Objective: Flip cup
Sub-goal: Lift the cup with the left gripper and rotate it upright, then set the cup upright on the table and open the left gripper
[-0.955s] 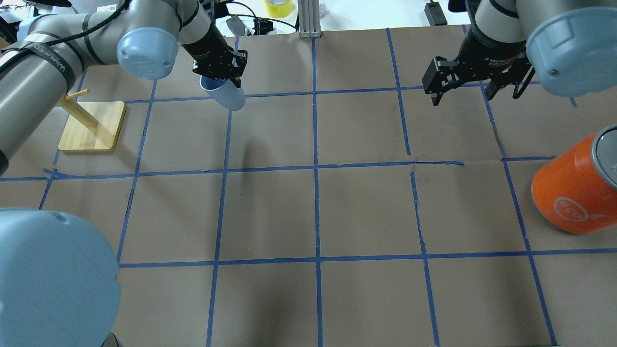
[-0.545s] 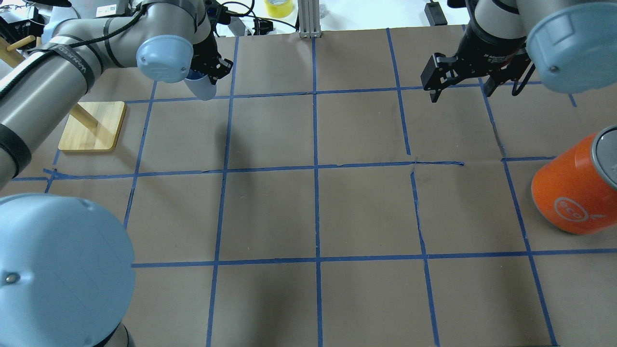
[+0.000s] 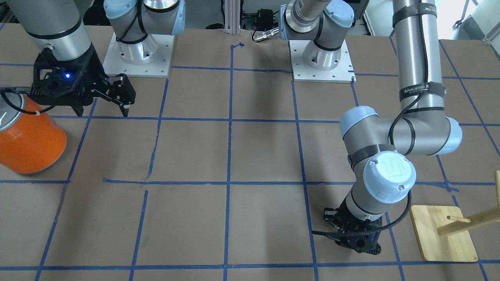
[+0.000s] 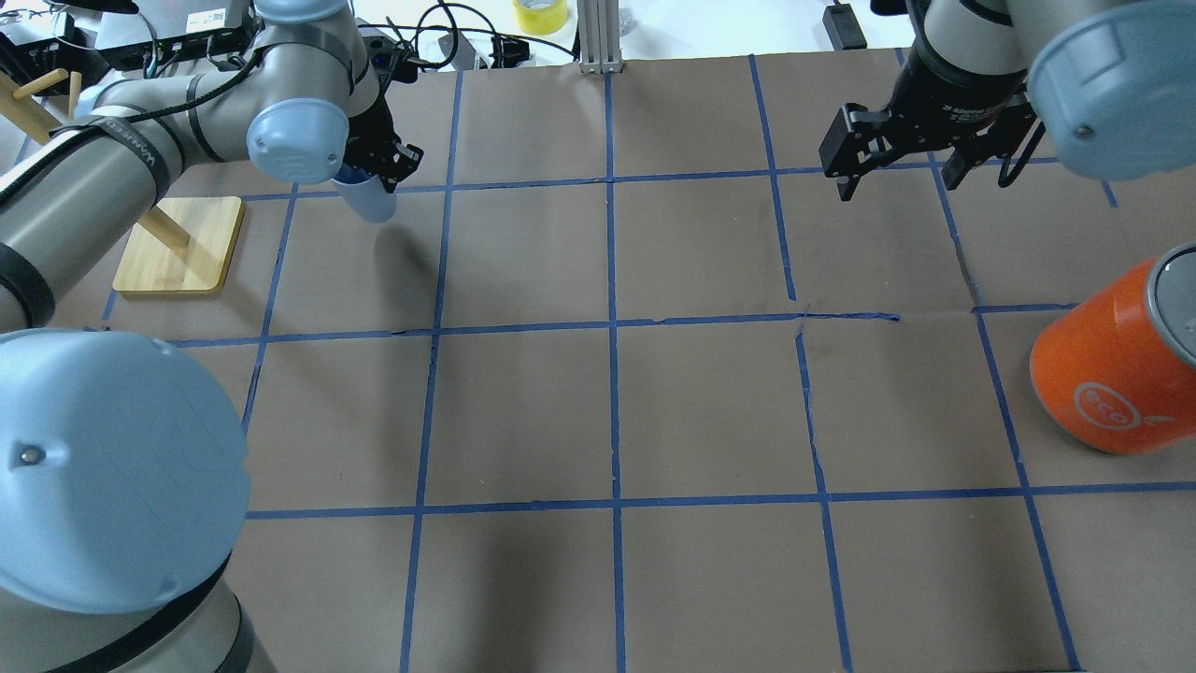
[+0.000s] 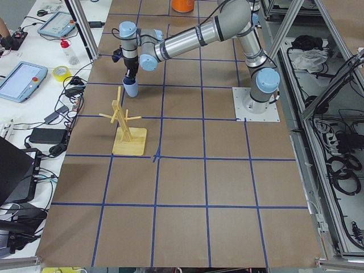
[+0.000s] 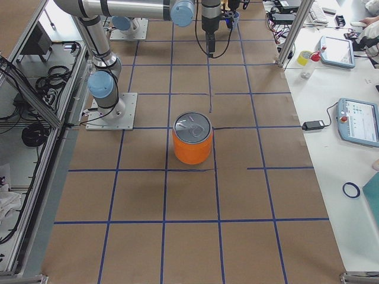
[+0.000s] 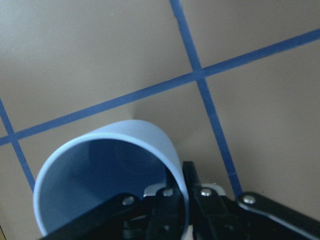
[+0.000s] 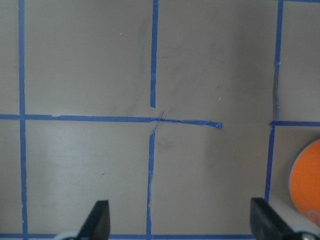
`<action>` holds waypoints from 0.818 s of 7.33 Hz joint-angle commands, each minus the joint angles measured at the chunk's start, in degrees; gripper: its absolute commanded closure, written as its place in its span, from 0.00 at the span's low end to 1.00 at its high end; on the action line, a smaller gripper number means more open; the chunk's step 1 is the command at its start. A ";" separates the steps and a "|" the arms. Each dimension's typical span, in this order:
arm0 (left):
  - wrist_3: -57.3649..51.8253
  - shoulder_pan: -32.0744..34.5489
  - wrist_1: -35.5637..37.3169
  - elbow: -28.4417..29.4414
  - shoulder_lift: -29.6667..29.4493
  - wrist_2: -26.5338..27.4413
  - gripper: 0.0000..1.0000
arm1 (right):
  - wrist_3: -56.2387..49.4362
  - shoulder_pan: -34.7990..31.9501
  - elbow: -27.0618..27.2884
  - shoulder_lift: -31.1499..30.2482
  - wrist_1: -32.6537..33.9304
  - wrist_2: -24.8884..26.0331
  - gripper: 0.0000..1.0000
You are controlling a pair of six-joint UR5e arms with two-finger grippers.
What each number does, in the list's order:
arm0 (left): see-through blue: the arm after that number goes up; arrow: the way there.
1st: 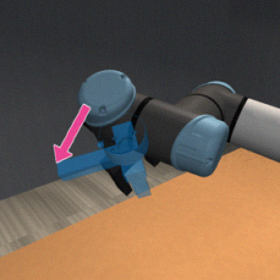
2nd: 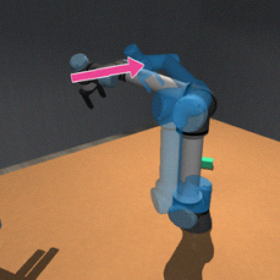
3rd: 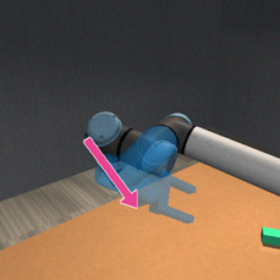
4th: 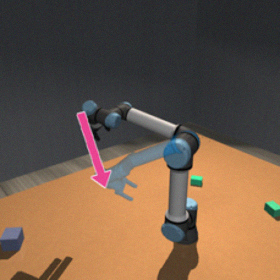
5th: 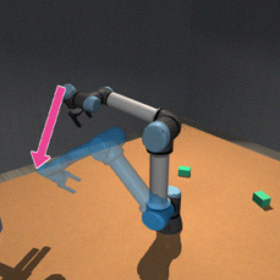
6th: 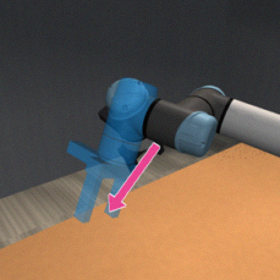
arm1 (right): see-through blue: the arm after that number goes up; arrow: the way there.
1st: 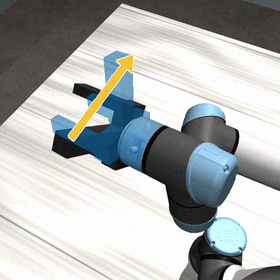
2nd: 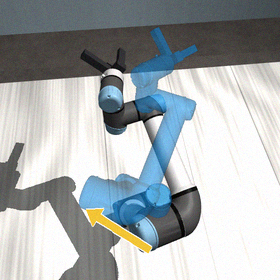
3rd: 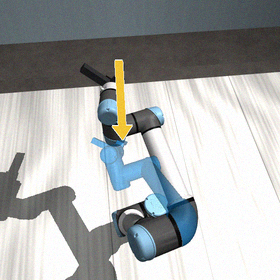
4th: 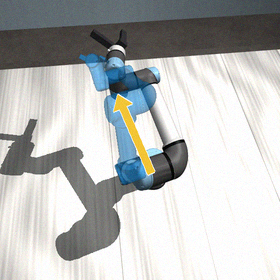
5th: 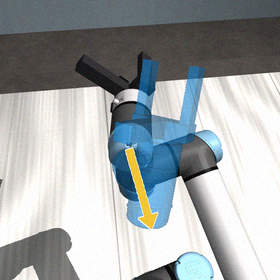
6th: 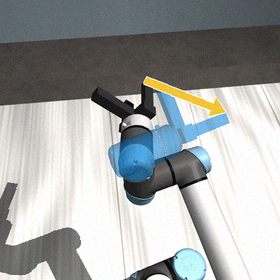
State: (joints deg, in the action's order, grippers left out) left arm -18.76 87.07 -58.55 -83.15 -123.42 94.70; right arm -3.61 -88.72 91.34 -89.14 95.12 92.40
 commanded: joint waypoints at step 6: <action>0.04 -0.94 2.04 -3.78 1.61 0.40 1.00 | -0.08 -0.05 -0.02 -1.47 -1.96 -0.55 0.00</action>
State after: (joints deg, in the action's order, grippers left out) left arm -18.85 86.19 -56.40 -86.83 -121.95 95.00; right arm -3.69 -88.73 91.32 -90.35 93.36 92.16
